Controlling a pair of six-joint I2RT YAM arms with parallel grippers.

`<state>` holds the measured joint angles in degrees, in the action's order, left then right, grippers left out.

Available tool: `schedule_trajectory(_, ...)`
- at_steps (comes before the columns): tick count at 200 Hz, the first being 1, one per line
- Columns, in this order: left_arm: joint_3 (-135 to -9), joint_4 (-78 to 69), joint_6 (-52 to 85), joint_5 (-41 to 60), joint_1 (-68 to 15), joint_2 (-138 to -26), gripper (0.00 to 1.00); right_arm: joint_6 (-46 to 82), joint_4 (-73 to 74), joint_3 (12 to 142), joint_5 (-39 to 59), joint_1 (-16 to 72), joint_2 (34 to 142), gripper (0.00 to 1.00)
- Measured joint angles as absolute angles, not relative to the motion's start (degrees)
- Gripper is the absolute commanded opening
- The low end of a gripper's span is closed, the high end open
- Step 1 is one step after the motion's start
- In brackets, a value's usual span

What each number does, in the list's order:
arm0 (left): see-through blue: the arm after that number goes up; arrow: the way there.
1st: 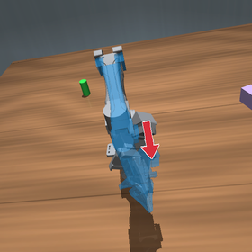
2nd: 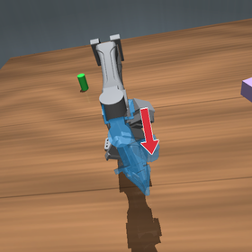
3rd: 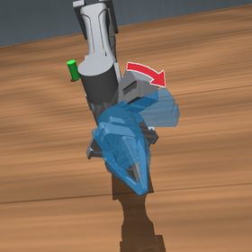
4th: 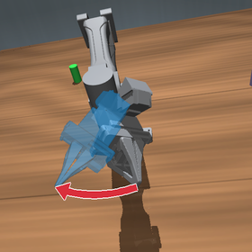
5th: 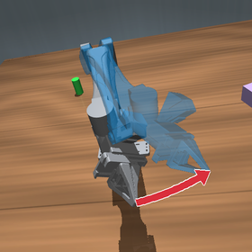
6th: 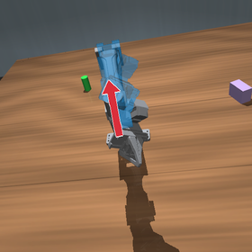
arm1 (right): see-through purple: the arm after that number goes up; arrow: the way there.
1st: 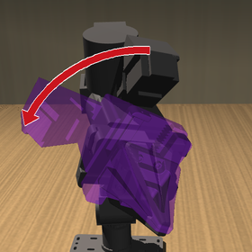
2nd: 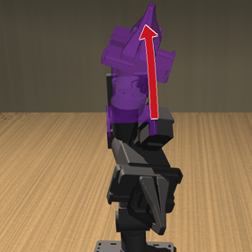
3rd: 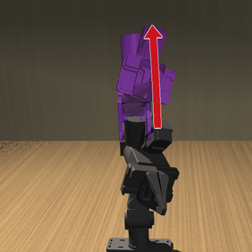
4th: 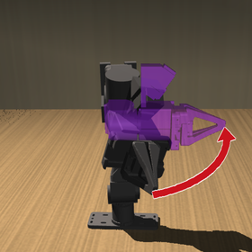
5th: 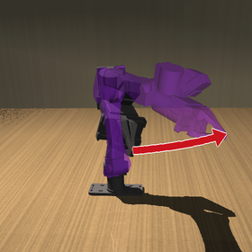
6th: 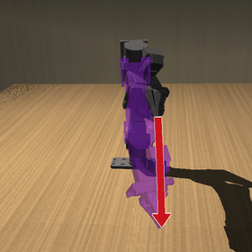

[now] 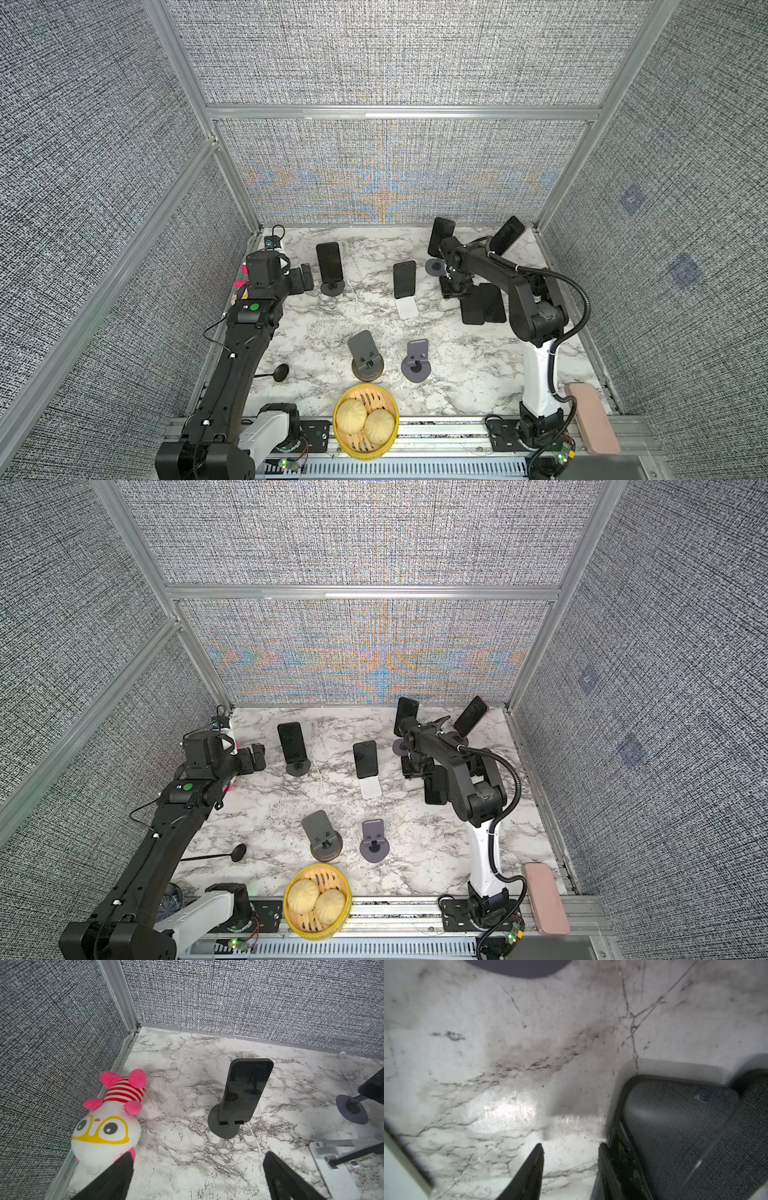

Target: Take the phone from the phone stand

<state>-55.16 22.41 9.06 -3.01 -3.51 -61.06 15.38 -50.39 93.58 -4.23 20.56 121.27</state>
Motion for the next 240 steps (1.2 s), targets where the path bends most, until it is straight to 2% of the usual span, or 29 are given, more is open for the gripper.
schedule_trajectory(113,-55.16,22.39,9.65,-2.24,-3.51,-60.2,0.98,14.59,-49.19,89.86,-3.33,19.51,109.1,0.52)
schedule_trajectory(180,-55.75,22.39,9.85,4.89,-4.34,-63.0,0.99,8.36,-44.82,88.18,4.71,5.78,97.34,0.51)
schedule_trajectory(240,-57.89,23.49,7.38,8.14,-17.43,-65.87,0.99,6.42,-37.01,87.0,12.43,-8.38,94.65,0.5)
